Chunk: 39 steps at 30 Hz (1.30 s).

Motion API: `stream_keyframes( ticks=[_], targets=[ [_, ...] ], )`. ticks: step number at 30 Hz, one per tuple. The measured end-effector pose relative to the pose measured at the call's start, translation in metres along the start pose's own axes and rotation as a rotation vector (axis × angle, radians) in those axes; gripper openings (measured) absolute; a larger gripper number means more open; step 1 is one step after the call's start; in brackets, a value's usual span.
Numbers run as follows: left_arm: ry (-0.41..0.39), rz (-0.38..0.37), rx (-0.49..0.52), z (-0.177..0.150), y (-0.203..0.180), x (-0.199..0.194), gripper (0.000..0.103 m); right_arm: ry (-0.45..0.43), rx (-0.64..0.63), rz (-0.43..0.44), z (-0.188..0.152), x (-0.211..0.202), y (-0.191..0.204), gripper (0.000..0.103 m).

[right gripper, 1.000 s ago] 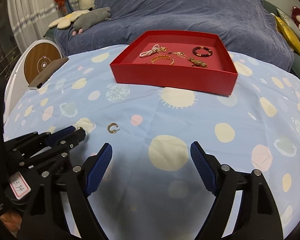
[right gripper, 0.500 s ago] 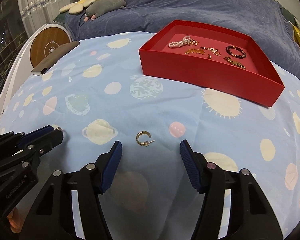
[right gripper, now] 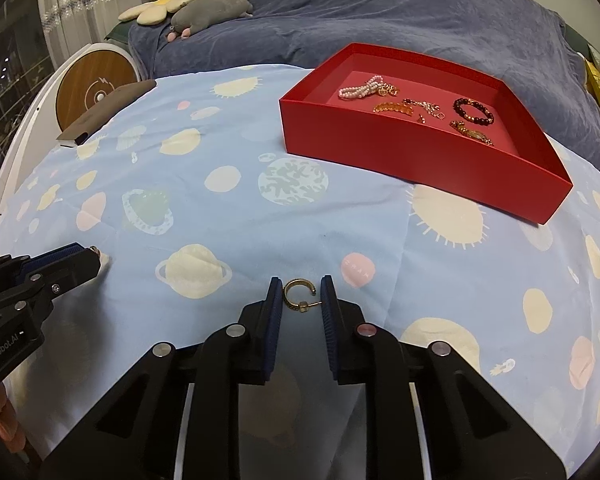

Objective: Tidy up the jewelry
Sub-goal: 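Grasp the other gold hoop earring with the right gripper while the left holds its earring, then carry both hoop earrings over the red box and lower them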

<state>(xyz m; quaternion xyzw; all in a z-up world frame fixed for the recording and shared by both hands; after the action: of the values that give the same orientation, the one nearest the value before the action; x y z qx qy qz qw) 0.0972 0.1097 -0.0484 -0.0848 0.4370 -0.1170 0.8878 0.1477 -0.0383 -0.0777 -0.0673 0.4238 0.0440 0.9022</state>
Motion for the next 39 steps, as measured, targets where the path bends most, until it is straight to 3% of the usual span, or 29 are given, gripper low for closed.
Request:
stream_keyframes(
  ticks=[12, 26, 39],
  targets=[
    [-0.028, -0.047, 0.04, 0.018, -0.045, 0.0, 0.016, -0.059, 0.079, 0.035, 0.009, -0.044, -0.035, 0.019],
    [-0.103, -0.097, 0.108, 0.061, -0.117, -0.001, 0.016, -0.136, 0.151, 0.014, 0.042, -0.082, -0.093, 0.019],
    [-0.061, -0.103, 0.144, 0.143, -0.136, 0.057, 0.016, -0.134, 0.206, -0.051, 0.11, -0.04, -0.149, 0.019]
  ],
)
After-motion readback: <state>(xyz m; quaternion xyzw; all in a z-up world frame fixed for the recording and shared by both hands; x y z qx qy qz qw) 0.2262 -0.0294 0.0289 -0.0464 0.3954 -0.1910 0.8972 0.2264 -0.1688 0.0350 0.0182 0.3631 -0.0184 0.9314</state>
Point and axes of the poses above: each gripper's, at about its wrist camera, not at the fingertips, and x roughly the way its jaws point, y to its left, z to its top, the point moved 5 cm from there along x, roughly the way its jaws point, and after that the axes turned 10 degrees about -z, right-handed, at the moved point
